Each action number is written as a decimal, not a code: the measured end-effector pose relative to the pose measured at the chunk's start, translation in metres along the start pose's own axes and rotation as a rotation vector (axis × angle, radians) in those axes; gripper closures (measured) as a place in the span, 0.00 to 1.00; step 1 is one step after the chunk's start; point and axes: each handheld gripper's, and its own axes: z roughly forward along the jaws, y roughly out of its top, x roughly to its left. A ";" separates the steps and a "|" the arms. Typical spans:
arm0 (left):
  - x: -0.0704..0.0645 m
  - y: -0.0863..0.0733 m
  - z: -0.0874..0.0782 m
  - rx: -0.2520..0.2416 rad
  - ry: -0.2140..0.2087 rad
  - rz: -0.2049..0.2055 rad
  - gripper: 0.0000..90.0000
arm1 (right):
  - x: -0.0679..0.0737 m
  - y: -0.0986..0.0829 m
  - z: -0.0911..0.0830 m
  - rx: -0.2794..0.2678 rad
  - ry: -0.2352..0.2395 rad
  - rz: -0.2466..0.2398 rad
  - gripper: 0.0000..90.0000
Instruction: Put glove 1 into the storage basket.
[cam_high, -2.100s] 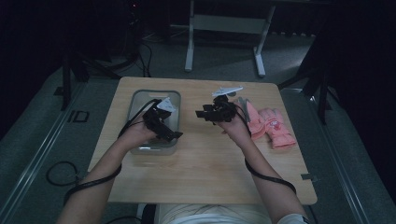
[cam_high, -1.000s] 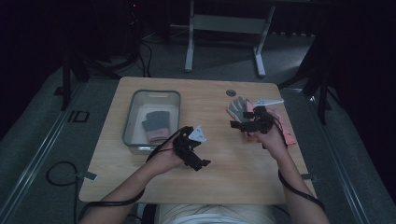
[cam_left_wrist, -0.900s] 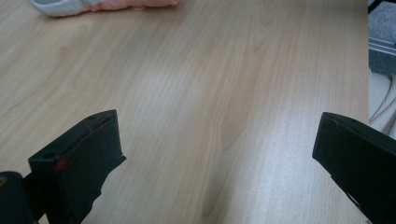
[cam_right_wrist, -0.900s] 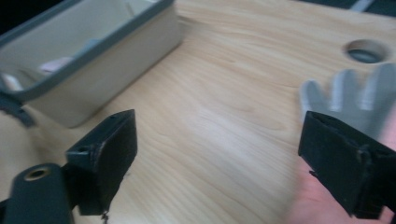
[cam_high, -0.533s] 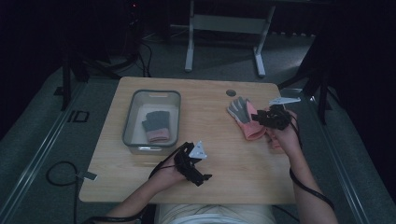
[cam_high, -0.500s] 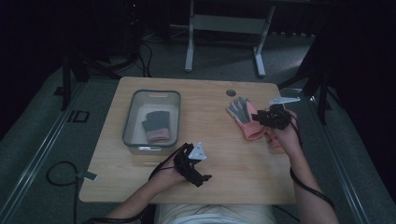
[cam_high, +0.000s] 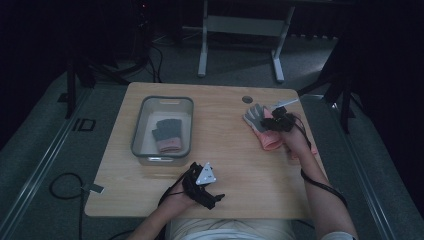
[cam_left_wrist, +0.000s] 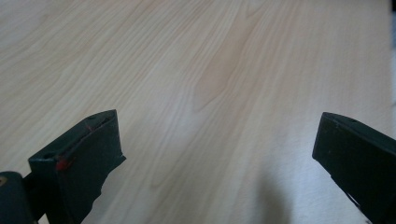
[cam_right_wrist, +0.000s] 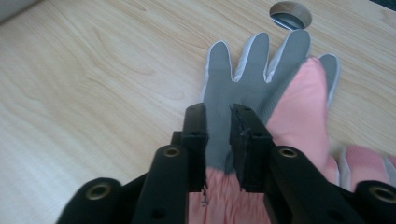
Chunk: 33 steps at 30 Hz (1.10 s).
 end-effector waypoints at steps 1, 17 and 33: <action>0.000 -0.001 0.000 0.005 -0.017 -0.015 0.01 | 0.000 0.000 0.000 0.000 0.000 0.000 0.81; -0.005 -0.007 0.003 0.031 0.026 0.014 0.01 | -0.001 -0.007 0.044 0.125 -0.062 -0.048 0.87; -0.004 -0.009 0.004 0.025 0.021 0.009 0.01 | 0.044 0.009 -0.023 -0.081 -0.092 0.208 0.99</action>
